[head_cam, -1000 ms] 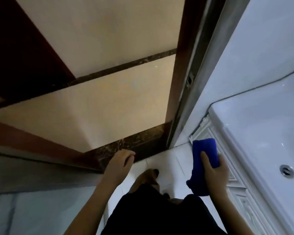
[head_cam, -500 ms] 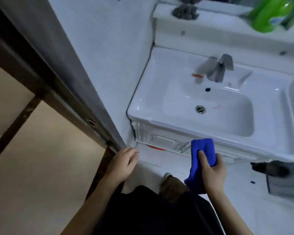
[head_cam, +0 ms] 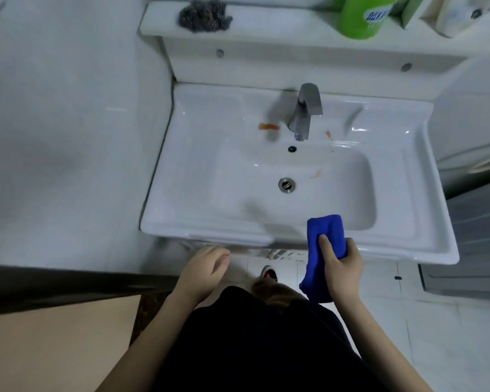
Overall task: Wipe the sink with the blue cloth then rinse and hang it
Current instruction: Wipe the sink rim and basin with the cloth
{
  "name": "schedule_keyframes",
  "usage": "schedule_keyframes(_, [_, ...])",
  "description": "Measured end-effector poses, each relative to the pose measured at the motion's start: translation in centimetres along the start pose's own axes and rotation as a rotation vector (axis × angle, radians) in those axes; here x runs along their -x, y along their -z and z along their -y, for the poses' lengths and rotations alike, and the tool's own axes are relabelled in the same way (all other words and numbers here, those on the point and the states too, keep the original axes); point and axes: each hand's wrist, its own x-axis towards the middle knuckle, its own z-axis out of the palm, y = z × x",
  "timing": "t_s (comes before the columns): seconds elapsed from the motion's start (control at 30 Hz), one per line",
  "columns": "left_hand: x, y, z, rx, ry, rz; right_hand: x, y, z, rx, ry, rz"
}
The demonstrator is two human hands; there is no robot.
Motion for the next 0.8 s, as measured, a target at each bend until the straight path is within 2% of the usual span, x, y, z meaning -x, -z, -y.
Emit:
schedule_keyframes(0.13, [-4.8,1.1,-3.4,0.022,-0.005,-0.096,-5.0,-0.5,2.8,-0.003,0.034,0.043])
schedule_keyframes(0.33, [-10.3,2.8,-5.3,-0.032,-0.061,-0.09,-10.1,-1.8,5.0,-0.039,0.029,0.057])
schedule_keyframes(0.57, [-19.7,4.5,-1.5,-0.218,-0.076,-0.07,-15.1,-5.1,3.6,-0.027,-0.057,-0.002])
schedule_keyframes(0.8, [-31.6,7.0,3.2,-0.418,-0.112,-0.242,-23.2,-7.2,1.3,0.032,-0.078,-0.105])
